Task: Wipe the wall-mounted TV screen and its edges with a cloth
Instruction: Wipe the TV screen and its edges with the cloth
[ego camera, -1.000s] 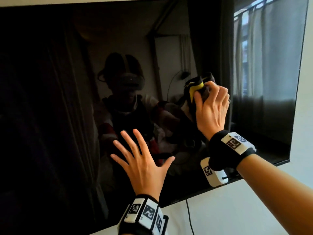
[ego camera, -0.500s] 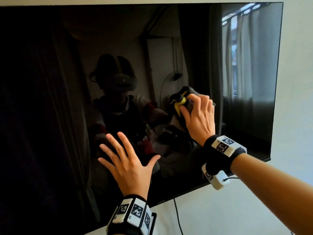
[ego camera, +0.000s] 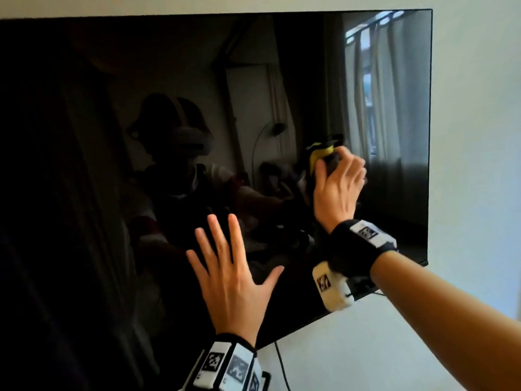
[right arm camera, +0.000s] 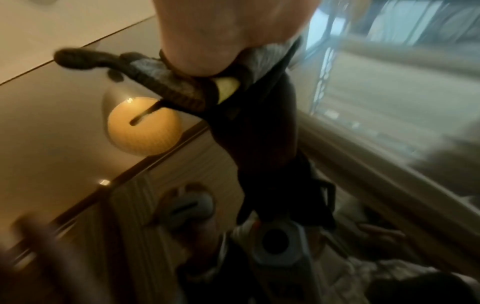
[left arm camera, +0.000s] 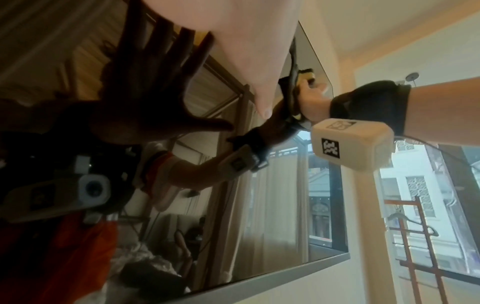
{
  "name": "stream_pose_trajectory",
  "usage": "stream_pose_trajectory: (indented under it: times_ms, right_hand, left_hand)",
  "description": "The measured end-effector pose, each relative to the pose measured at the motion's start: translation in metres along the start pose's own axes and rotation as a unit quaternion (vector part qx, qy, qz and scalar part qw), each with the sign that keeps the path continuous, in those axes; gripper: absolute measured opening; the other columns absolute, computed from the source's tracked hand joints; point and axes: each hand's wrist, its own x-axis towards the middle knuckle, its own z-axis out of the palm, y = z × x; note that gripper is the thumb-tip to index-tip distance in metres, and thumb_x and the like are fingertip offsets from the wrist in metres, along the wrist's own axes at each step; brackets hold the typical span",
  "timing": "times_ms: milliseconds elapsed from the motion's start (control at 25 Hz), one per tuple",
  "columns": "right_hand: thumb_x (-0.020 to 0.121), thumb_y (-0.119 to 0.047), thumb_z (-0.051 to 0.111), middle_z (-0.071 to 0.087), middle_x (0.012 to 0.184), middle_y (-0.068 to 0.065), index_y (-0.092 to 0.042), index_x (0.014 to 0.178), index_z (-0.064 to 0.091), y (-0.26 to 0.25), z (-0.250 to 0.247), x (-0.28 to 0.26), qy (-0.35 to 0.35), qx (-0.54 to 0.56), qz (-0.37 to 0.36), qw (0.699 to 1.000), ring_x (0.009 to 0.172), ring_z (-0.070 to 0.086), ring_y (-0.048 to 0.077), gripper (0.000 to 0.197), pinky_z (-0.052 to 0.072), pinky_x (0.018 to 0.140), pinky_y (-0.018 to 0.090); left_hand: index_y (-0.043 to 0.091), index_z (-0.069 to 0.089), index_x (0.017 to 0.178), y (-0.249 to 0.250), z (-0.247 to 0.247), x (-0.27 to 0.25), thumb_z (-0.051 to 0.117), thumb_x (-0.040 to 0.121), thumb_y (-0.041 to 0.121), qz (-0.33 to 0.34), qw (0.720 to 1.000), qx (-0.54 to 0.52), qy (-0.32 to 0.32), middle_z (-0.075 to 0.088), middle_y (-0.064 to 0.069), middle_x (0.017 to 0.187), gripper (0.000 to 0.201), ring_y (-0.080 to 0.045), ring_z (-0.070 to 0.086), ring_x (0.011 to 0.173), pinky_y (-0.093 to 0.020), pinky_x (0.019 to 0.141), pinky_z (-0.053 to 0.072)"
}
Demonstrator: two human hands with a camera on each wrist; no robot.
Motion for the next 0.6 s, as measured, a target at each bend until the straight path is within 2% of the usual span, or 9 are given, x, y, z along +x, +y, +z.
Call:
stream_pose_trajectory:
  times_ms: [80, 120, 240, 280, 400, 440, 480, 560, 600]
  right_hand:
    - [0.089, -0.042, 0.044, 0.046, 0.112, 0.013, -0.015, 0.12, 0.043, 0.013, 0.0, -0.012, -0.045, -0.026, -0.117, 0.992, 0.099, 0.04, 0.027, 0.041, 0.028, 0.087, 0.032]
    - [0.088, -0.042, 0.045, 0.046, 0.112, 0.012, -0.018, 0.119, 0.041, 0.024, -0.003, -0.003, -0.053, -0.024, -0.141, 0.988, 0.099, 0.04, 0.026, 0.039, 0.028, 0.086, 0.032]
    - [0.087, -0.046, 0.04, 0.044, 0.113, 0.011, -0.019, 0.12, 0.042, 0.048, -0.013, 0.04, -0.001, 0.03, 0.007, 1.0, 0.102, 0.04, 0.027, 0.042, 0.025, 0.087, 0.03]
    - [0.088, -0.045, 0.041, 0.044, 0.114, 0.011, -0.017, 0.12, 0.042, 0.05, -0.014, 0.039, 0.008, 0.03, 0.014, 0.999, 0.102, 0.039, 0.027, 0.043, 0.024, 0.088, 0.03]
    - [0.088, -0.041, 0.048, 0.046, 0.114, 0.012, -0.016, 0.12, 0.043, 0.062, -0.012, 0.019, -0.043, -0.013, -0.148, 0.988, 0.101, 0.038, 0.024, 0.041, 0.028, 0.086, 0.032]
    - [0.088, -0.042, 0.048, 0.046, 0.113, 0.012, -0.017, 0.119, 0.043, 0.072, -0.015, 0.027, -0.052, -0.016, -0.165, 0.985, 0.1, 0.039, 0.025, 0.04, 0.028, 0.085, 0.032]
    - [0.088, -0.043, 0.046, 0.046, 0.113, 0.012, -0.018, 0.12, 0.042, 0.082, -0.019, 0.043, -0.04, -0.011, -0.125, 0.991, 0.099, 0.04, 0.026, 0.041, 0.027, 0.085, 0.032]
    - [0.088, -0.046, 0.041, 0.045, 0.114, 0.012, -0.017, 0.121, 0.044, 0.09, -0.021, 0.066, 0.011, 0.021, 0.009, 1.0, 0.1, 0.041, 0.029, 0.044, 0.024, 0.086, 0.029]
    - [0.088, -0.045, 0.042, 0.045, 0.115, 0.013, -0.015, 0.121, 0.044, 0.09, -0.021, 0.063, 0.019, 0.021, 0.02, 0.999, 0.101, 0.041, 0.029, 0.044, 0.024, 0.086, 0.03]
  left_hand:
    - [0.011, 0.009, 0.155, 0.027, 0.009, 0.011, 0.074, 0.06, 0.069, -0.003, 1.0, -0.002, -0.007, 0.004, -0.018, 0.161, 0.128, -0.04, 0.006, 0.147, -0.06, 0.116, 0.016]
    - [0.011, 0.008, 0.155, 0.04, 0.014, 0.016, 0.073, 0.06, 0.07, -0.011, 1.0, -0.002, -0.01, 0.003, -0.018, 0.162, 0.129, -0.039, 0.005, 0.148, -0.06, 0.116, 0.015]
    - [0.01, 0.004, 0.155, 0.071, 0.032, 0.025, 0.072, 0.059, 0.073, -0.025, 0.999, 0.01, -0.018, -0.001, -0.017, 0.162, 0.133, -0.04, -0.001, 0.148, -0.062, 0.115, 0.011]
    - [0.01, 0.004, 0.155, 0.075, 0.036, 0.026, 0.072, 0.058, 0.072, -0.034, 0.999, 0.016, -0.019, -0.002, -0.017, 0.162, 0.134, -0.041, -0.002, 0.147, -0.064, 0.114, 0.01]
    - [0.007, 0.007, 0.155, 0.083, 0.051, 0.028, 0.076, 0.056, 0.069, -0.058, 0.998, 0.036, -0.004, 0.001, -0.02, 0.161, 0.136, -0.046, 0.002, 0.146, -0.068, 0.111, 0.01]
    - [0.006, 0.008, 0.154, 0.082, 0.054, 0.028, 0.075, 0.057, 0.07, -0.057, 0.997, 0.044, 0.002, 0.004, -0.022, 0.16, 0.135, -0.047, 0.004, 0.145, -0.068, 0.111, 0.01]
    - [0.005, 0.009, 0.154, 0.081, 0.056, 0.028, 0.074, 0.058, 0.071, -0.054, 0.997, 0.055, 0.007, 0.005, -0.023, 0.16, 0.133, -0.048, 0.006, 0.145, -0.068, 0.111, 0.01]
    - [0.003, 0.012, 0.154, 0.079, 0.057, 0.026, 0.07, 0.06, 0.073, -0.05, 0.996, 0.07, 0.016, 0.008, -0.024, 0.159, 0.13, -0.049, 0.007, 0.144, -0.067, 0.111, 0.011]
    - [0.003, 0.012, 0.153, 0.077, 0.057, 0.026, 0.069, 0.061, 0.073, -0.049, 0.996, 0.074, 0.017, 0.008, -0.024, 0.159, 0.129, -0.049, 0.008, 0.144, -0.068, 0.11, 0.012]
